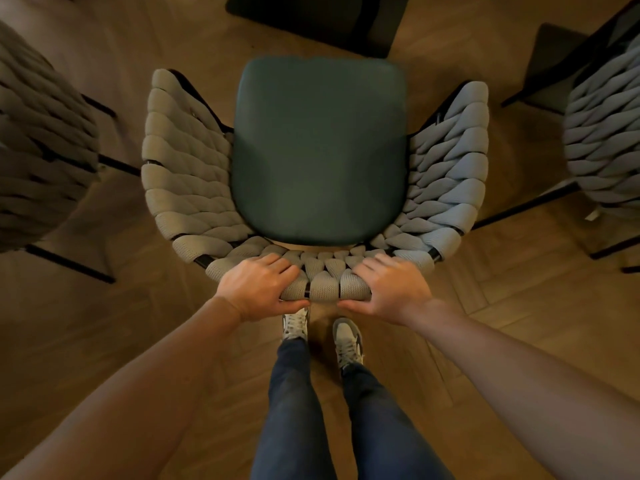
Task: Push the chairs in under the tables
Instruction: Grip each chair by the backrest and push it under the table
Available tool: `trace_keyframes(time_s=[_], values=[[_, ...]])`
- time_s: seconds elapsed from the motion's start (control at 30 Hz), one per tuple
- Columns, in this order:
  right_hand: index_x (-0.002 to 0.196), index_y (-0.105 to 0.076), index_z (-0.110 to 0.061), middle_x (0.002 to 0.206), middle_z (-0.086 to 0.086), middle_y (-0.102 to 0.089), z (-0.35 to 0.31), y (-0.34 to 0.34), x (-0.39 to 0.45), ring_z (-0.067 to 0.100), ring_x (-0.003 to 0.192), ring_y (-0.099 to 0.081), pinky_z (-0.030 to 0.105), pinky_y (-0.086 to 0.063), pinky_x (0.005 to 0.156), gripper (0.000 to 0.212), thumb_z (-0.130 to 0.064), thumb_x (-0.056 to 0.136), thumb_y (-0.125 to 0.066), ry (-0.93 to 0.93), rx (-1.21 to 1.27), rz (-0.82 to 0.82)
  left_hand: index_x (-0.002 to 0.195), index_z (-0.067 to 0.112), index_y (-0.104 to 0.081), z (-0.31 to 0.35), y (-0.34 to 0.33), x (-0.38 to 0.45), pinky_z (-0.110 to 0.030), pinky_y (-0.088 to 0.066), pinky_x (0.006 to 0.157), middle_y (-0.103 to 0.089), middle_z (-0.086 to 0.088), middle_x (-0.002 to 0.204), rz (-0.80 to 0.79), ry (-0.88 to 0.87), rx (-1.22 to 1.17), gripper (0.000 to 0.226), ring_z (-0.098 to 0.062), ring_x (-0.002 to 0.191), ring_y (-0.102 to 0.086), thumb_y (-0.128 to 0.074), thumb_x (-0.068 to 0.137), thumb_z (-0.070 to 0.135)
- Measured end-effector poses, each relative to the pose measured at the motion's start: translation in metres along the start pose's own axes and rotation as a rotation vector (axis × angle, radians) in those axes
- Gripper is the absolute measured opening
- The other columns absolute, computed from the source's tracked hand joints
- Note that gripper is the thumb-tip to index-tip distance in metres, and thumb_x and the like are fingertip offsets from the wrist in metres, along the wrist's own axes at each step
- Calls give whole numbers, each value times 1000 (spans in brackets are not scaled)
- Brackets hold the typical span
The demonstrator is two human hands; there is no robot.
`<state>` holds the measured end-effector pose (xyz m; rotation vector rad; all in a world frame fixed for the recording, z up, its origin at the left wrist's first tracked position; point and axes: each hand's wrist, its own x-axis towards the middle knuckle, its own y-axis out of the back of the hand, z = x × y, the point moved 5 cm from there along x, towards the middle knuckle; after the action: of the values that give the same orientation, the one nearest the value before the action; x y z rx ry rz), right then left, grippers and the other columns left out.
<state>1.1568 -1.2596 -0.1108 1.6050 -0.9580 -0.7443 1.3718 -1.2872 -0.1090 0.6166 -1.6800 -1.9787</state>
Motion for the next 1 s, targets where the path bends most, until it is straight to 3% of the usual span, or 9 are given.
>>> trace_keyframes(time_s=[0.23,0.43,0.53,0.67,0.77,0.8,0.87,0.93,1.0], values=[[99,-72,-17,95,-1,-71,4,0,48,19,87,-66,29,-53,67,89,-84,85,-14,-72,-1,-10,94,21,-64,-53,10,22,-26,-50,53,-64,3,83,-12,-46,18,59,-16,72,-61,-36,85,72],[105,-72,-16,97,0,-72,26,6,82,20,89,-66,31,-54,73,85,-84,84,-24,-158,-27,-4,88,19,-64,-86,20,59,-25,-45,49,-65,1,80,16,-89,29,54,-17,69,-62,-44,86,69],[115,-69,-16,106,1,-70,39,6,96,20,97,-64,34,-53,81,86,-84,81,-27,-222,-20,-92,90,18,-64,-101,23,76,-27,-48,51,-66,-1,83,3,-94,17,54,-19,73,-64,-47,85,68],[126,-62,-18,120,1,-65,41,9,102,20,112,-56,37,-46,96,85,-83,82,-31,-332,32,-170,106,22,-61,-112,24,86,-30,-50,66,-66,2,102,-134,-15,21,62,-17,92,-62,-35,87,74],[130,-59,-18,128,1,-60,29,19,86,20,123,-50,33,-36,104,70,-73,87,-47,-505,166,5,111,24,-60,-110,28,83,-33,-44,92,-63,4,112,-207,89,-22,64,-16,105,-56,-31,88,76],[129,-58,-18,128,1,-58,26,25,78,19,124,-48,29,-33,103,64,-67,89,-52,-601,220,126,112,23,-61,-111,33,79,-36,-39,100,-62,3,114,-143,174,-79,63,-17,109,-53,-32,89,73],[127,-57,-17,126,1,-56,20,38,61,15,121,-47,25,-32,100,52,-54,90,-62,-856,315,428,117,18,-60,-119,53,61,-40,-36,103,-58,0,116,134,487,-249,54,-18,113,-49,-43,93,63],[130,-52,-16,125,0,-54,18,42,47,15,117,-50,30,-42,100,51,-44,89,-69,-1230,544,698,121,17,-55,-133,68,28,-41,-42,102,-53,-2,119,394,990,-508,42,-15,114,-47,-53,95,50],[137,-45,-20,128,-1,-53,19,27,46,17,116,-53,41,-47,103,60,-39,87,-73,-1601,991,825,123,17,-49,-142,61,3,-42,-46,99,-52,-3,119,510,1502,-904,39,-19,111,-52,-57,94,43]])
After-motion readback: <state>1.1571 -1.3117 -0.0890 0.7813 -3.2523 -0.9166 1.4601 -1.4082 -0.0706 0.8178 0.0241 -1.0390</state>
